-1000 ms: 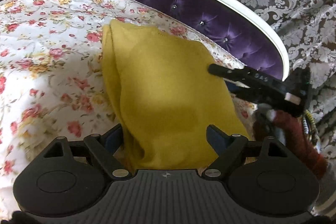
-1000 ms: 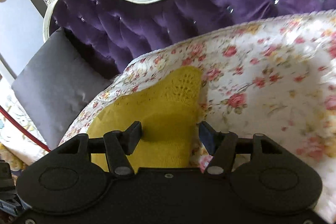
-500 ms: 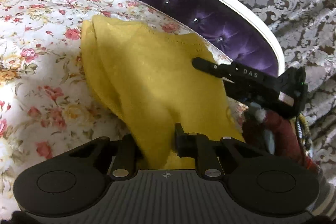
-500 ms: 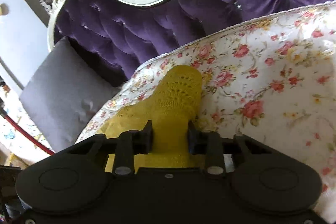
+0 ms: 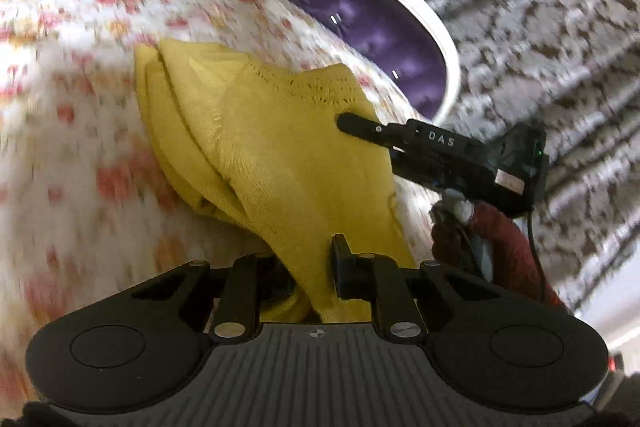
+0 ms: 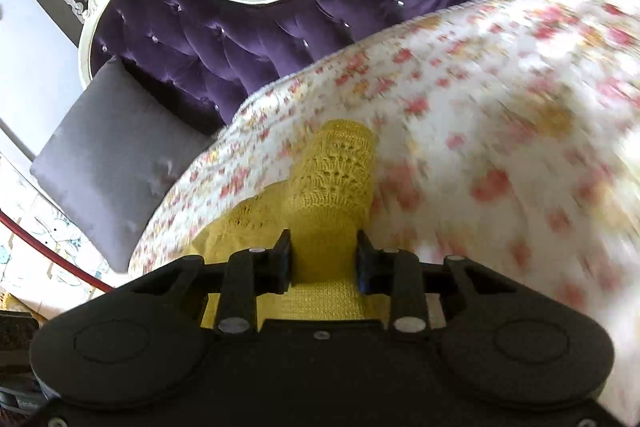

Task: Fold small clothes

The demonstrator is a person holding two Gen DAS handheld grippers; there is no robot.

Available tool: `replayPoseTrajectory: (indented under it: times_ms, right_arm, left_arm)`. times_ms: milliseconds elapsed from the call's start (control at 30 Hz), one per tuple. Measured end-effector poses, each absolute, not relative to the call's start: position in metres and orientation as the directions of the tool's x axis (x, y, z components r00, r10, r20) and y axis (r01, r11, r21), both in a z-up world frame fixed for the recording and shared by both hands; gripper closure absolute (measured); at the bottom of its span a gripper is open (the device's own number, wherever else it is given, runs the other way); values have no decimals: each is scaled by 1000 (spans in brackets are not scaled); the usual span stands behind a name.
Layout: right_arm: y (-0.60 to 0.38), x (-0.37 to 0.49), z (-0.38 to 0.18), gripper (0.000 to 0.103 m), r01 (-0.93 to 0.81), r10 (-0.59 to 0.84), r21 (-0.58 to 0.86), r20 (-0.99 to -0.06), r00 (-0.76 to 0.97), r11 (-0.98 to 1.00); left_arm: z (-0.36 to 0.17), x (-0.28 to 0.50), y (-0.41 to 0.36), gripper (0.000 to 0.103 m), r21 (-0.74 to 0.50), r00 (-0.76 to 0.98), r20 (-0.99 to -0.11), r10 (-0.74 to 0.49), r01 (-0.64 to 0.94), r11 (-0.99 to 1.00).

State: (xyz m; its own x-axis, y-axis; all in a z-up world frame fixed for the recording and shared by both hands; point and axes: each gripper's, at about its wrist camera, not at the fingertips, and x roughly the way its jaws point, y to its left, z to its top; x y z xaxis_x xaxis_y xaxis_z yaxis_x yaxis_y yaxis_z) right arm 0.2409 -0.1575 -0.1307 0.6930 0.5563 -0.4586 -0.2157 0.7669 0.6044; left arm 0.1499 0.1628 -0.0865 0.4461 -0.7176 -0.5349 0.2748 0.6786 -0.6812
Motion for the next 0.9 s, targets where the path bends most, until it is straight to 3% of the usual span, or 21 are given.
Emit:
replayPoseTrajectory:
  times_ms: [233, 333, 500, 600, 667, 733, 900]
  right_arm:
    - [-174, 163, -132, 57, -148, 539, 638, -478, 693, 756]
    - [-178, 139, -131, 46, -107, 453, 574, -504, 735, 812]
    - [-194, 117, -114, 42, -78, 330, 499, -440, 835, 863]
    - [-186, 119, -102, 42, -87, 266, 398, -419, 868, 913]
    - [-175, 127, -98, 42, -87, 220, 313, -421, 880, 946]
    - [-168, 138, -101, 42, -89, 200, 264, -431, 880, 960]
    - [-149, 153, -110, 42, -103, 174, 173, -468, 866, 979]
  left_arm:
    - [-93, 95, 162, 86, -690, 378, -562, -736, 276, 669]
    - [-97, 80, 161, 86, -614, 374, -639, -672, 278, 739]
    - [-65, 74, 166, 86, -515, 458, -647, -609, 326, 792]
    - [-31, 83, 159, 80, -364, 586, -615, -527, 382, 849]
    - [-18, 93, 150, 67, -282, 664, -578, -474, 382, 880]
    - [-13, 113, 139, 61, -228, 724, -540, -430, 366, 902]
    - [-26, 165, 101, 61, -153, 733, -571, -370, 348, 925]
